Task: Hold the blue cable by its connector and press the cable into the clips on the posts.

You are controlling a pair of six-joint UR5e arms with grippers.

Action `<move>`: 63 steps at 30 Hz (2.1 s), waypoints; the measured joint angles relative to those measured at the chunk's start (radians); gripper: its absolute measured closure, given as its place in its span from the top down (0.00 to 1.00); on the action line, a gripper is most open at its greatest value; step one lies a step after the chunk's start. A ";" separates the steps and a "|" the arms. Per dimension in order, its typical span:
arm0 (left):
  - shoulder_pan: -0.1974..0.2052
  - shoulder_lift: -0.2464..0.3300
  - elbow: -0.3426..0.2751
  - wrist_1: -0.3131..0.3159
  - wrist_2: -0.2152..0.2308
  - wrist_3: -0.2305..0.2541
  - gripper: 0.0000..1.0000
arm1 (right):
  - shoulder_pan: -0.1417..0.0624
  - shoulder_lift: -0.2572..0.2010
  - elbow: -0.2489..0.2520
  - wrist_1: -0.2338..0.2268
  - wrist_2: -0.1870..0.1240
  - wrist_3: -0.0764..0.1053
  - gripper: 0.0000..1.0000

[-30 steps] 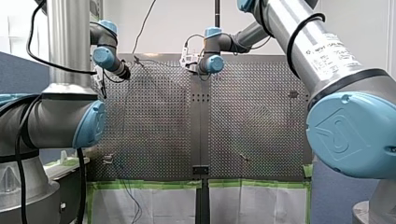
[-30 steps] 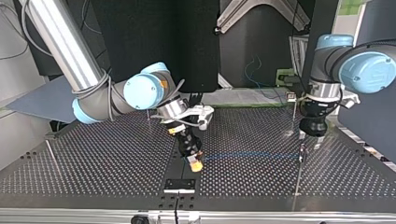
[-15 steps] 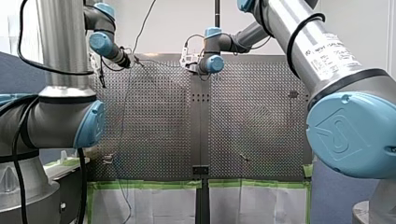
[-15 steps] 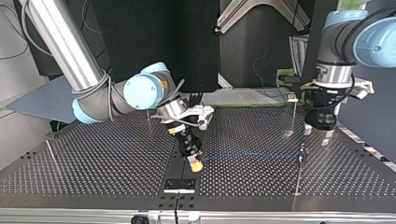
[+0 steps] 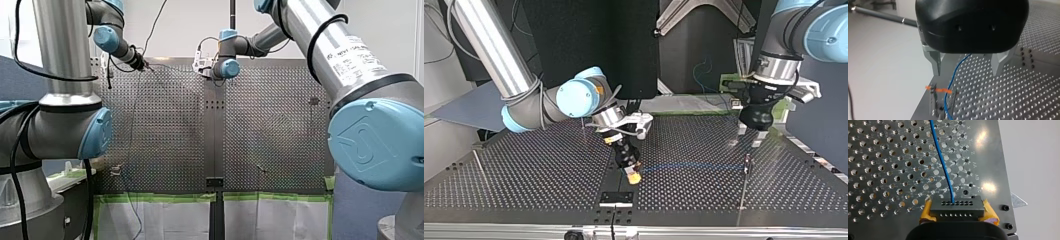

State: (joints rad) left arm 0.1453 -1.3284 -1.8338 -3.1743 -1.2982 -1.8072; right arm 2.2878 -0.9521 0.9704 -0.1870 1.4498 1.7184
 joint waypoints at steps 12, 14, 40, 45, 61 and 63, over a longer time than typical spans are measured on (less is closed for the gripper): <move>-0.010 -0.023 0.001 0.007 0.005 0.099 1.00 | -0.003 0.000 0.001 0.001 0.000 0.000 0.00; -0.011 -0.030 0.003 0.013 -0.001 0.115 1.00 | -0.003 0.000 0.001 0.001 0.000 0.000 0.00; -0.032 -0.023 0.019 0.080 -0.045 0.275 1.00 | -0.004 0.001 0.001 0.002 -0.002 -0.001 0.00; -0.035 -0.026 0.018 0.078 -0.053 0.274 1.00 | -0.004 0.001 0.001 0.002 -0.005 -0.001 0.00; -0.044 -0.022 0.018 0.067 -0.088 0.261 1.00 | -0.003 0.002 0.005 0.001 -0.006 -0.002 0.00; -0.044 -0.021 0.018 0.066 -0.100 0.251 1.00 | -0.002 0.002 0.005 0.001 -0.006 -0.002 0.00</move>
State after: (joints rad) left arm 0.1013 -1.3489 -1.8159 -3.1084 -1.3984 -1.5563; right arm 2.2862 -0.9500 0.9750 -0.1856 1.4436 1.7168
